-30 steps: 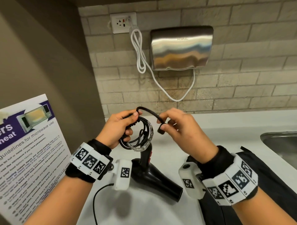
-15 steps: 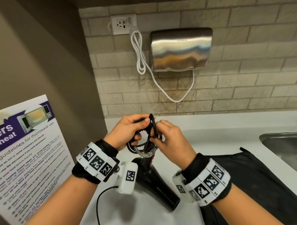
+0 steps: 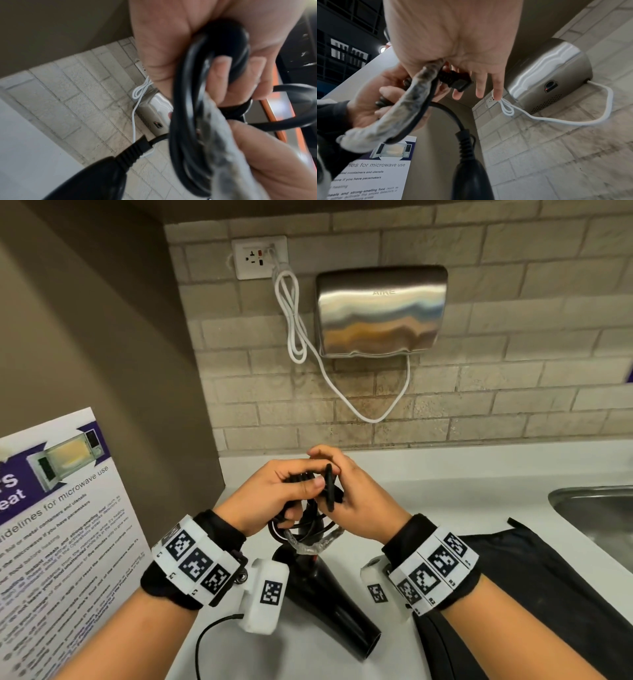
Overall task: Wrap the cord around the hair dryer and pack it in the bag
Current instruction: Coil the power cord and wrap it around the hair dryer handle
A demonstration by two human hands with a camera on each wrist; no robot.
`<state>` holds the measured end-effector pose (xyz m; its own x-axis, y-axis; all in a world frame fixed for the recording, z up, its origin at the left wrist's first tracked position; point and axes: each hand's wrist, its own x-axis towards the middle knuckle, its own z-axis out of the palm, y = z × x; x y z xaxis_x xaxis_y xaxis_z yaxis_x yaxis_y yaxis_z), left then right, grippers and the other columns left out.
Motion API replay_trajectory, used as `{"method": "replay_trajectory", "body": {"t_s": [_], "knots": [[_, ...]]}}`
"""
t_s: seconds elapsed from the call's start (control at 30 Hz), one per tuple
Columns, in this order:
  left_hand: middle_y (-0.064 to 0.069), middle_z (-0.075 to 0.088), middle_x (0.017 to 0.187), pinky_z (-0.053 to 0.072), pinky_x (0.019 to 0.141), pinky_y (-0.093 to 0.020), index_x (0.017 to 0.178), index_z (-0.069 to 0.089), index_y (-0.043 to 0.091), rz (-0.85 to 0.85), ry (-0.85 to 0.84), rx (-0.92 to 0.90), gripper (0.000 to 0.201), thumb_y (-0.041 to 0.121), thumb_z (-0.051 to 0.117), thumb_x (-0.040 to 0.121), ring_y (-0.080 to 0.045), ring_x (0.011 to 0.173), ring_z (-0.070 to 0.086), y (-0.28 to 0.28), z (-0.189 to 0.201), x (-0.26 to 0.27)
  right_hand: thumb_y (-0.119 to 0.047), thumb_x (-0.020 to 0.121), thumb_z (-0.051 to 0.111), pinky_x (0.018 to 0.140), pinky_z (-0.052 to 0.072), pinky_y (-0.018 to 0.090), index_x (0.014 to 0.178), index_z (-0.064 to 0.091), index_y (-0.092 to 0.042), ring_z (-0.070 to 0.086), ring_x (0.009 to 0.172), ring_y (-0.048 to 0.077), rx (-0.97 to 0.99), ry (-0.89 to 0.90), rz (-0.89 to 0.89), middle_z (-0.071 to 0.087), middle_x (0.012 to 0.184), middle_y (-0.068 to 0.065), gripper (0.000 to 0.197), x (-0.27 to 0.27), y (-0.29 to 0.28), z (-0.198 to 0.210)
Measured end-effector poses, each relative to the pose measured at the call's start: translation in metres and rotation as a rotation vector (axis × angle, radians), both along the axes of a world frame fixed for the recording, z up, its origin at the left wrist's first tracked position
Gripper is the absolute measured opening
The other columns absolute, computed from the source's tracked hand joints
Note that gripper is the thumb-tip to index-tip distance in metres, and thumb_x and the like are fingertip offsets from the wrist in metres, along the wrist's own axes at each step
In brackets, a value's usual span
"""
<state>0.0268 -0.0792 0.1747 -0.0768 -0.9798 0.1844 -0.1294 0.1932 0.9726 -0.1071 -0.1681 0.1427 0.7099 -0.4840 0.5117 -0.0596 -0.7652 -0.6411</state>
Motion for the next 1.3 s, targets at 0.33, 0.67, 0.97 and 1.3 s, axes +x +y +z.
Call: {"method": "replay_trajectory", "body": {"t_s": [0.33, 0.67, 0.97, 1.3], "knots": [[-0.002, 0.060, 0.067, 0.023, 0.035, -0.017, 0.074, 0.075, 0.028, 0.131, -0.024, -0.046, 0.014, 0.037, 0.068, 0.065, -0.006, 0.037, 0.030, -0.006, 0.004, -0.009, -0.039, 0.078, 0.062, 0.081, 0.041, 0.030, 0.092, 0.052, -0.015, 0.035, 0.096, 0.018, -0.221, 0.229, -0.330, 0.037, 0.099, -0.003, 0.029, -0.005, -0.001, 0.007], [0.007, 0.070, 0.085, 0.032, 0.037, -0.017, 0.098, 0.068, 0.022, 0.148, -0.127, -0.004, 0.039, -0.005, 0.070, 0.069, -0.017, 0.055, 0.042, -0.009, 0.010, -0.002, -0.060, 0.081, 0.048, 0.102, 0.026, 0.036, 0.114, 0.048, -0.020, 0.029, 0.116, 0.017, -0.465, 0.610, -0.304, 0.038, 0.119, -0.003, 0.052, -0.037, -0.030, 0.019], [0.005, 0.053, 0.060, 0.024, 0.035, -0.014, 0.082, 0.065, 0.016, 0.161, -0.044, -0.013, 0.017, 0.022, 0.069, 0.067, -0.008, 0.036, 0.027, -0.011, 0.002, -0.011, -0.039, 0.085, 0.056, 0.075, 0.038, 0.037, 0.096, 0.062, -0.017, 0.048, 0.088, 0.026, -0.626, 0.150, -0.613, 0.054, 0.094, 0.003, 0.025, -0.041, -0.029, 0.031], [-0.016, 0.055, 0.097, 0.028, 0.035, -0.018, 0.109, 0.059, 0.034, 0.097, -0.129, 0.098, 0.038, 0.006, 0.061, 0.084, -0.008, 0.038, 0.031, -0.010, 0.001, -0.012, -0.028, 0.083, 0.056, 0.071, 0.028, 0.029, 0.080, 0.064, -0.014, 0.037, 0.085, 0.020, -0.958, -0.268, -0.781, 0.061, 0.083, 0.005, 0.016, -0.038, 0.005, 0.044]]}}
